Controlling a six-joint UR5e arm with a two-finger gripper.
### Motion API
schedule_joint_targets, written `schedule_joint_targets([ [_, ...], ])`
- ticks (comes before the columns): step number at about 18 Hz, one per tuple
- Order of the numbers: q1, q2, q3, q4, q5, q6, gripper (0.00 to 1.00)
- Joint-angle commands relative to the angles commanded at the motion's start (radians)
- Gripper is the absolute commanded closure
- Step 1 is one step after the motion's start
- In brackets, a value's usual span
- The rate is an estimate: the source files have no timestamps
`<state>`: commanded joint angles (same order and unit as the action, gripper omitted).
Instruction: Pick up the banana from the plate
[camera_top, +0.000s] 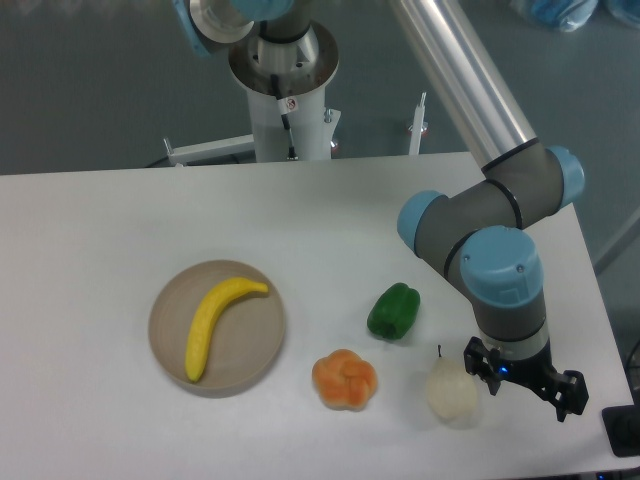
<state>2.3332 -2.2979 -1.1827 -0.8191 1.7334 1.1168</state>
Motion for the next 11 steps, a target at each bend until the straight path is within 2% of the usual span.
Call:
schedule_joint_targets([
  [11,-0.003,0.066,-0.047,-0.012,-0.002,-0.006,0.00],
])
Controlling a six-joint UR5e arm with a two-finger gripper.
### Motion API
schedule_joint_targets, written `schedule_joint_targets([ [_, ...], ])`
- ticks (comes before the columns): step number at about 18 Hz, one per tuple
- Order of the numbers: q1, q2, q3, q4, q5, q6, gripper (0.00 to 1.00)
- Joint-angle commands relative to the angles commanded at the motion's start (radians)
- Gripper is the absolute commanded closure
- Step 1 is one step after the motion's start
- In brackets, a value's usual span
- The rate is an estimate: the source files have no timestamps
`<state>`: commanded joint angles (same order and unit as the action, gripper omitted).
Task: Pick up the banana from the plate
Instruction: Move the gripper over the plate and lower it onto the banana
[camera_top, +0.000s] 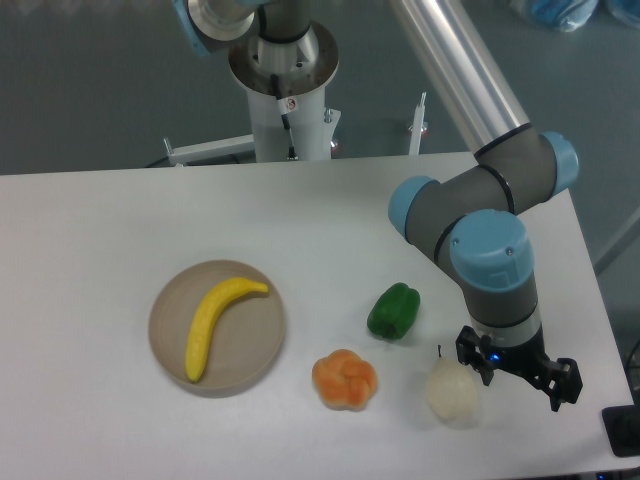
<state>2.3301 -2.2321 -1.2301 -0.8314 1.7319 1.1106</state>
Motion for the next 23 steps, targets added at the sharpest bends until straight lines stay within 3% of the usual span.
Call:
schedule_joint_targets([
  [4,0.000,0.074,-0.066,-0.032,-0.002,0.000,0.00],
  [10,-0.005,0.213,-0.149,-0.179,-0.015,-0.012,0.00],
  [13,-0.044,0.276,-0.210,-0.245,-0.018,-0.084,0.00],
  [19,-0.153,0.325,-0.319,-0.252,-0.179,-0.406,0.00],
  [23,-0.216,0.348,-0.384,-0.244,-0.235,-0.529,0.00],
])
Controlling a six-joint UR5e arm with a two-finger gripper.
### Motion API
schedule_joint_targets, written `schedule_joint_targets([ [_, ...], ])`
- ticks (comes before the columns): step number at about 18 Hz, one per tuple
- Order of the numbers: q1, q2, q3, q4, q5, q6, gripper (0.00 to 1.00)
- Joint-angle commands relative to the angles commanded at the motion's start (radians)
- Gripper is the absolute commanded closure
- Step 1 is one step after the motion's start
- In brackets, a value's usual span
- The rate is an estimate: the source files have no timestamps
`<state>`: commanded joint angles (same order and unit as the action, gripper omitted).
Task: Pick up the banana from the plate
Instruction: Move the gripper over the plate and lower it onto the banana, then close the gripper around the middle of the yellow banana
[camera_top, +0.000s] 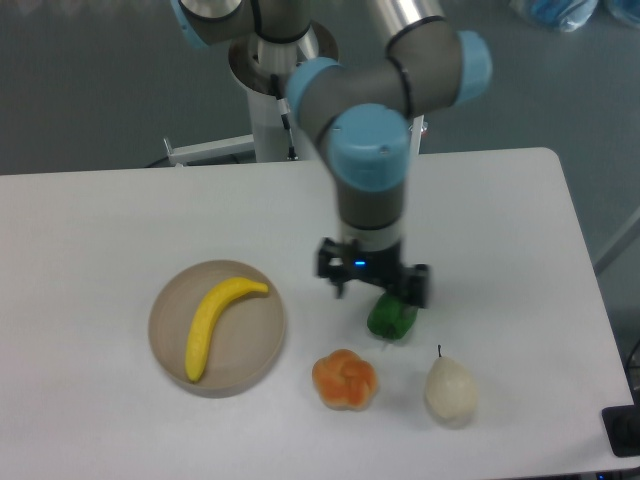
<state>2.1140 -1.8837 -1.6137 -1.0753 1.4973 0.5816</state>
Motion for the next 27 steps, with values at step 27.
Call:
schedule_joint_targets([
  [27,-0.293,-0.146,-0.196,0.242,0.087,-0.157,0.00],
])
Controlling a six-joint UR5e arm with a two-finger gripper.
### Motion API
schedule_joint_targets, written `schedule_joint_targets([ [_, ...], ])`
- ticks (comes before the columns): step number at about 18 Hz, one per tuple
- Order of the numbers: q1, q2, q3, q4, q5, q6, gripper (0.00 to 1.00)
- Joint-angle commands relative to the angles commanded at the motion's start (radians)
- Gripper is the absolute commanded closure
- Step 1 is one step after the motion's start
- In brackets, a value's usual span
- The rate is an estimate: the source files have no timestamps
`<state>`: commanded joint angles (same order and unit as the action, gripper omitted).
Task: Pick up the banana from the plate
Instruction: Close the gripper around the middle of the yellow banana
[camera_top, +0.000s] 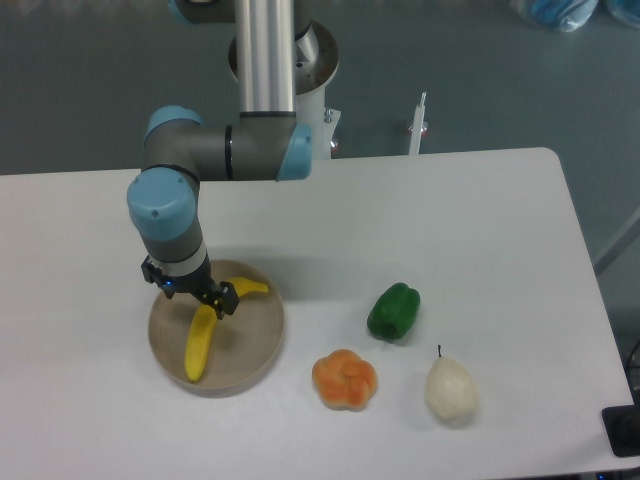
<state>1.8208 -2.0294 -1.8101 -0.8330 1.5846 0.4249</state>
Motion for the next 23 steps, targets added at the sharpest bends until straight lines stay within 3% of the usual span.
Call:
schedule_joint_targets([
  [5,-0.008,-0.009,0.002,0.003,0.005,-0.005,0.01],
  [6,-0.009,-0.009,0.006,0.002,0.006,-0.006,0.09],
  [8,-0.009,-0.009,0.009,0.000,0.005,-0.006,0.53],
  [9,-0.009,-0.009,0.008,0.000,0.005,-0.006,0.64],
  [10,-0.009,-0.009,0.003,0.000,0.005,-0.006,0.67],
  [19,-0.006,0.003,0.011,-0.002,0.005,0.005,0.72],
  [23,0.043,0.061,0.020,-0.011,0.006,0.081,0.72],
])
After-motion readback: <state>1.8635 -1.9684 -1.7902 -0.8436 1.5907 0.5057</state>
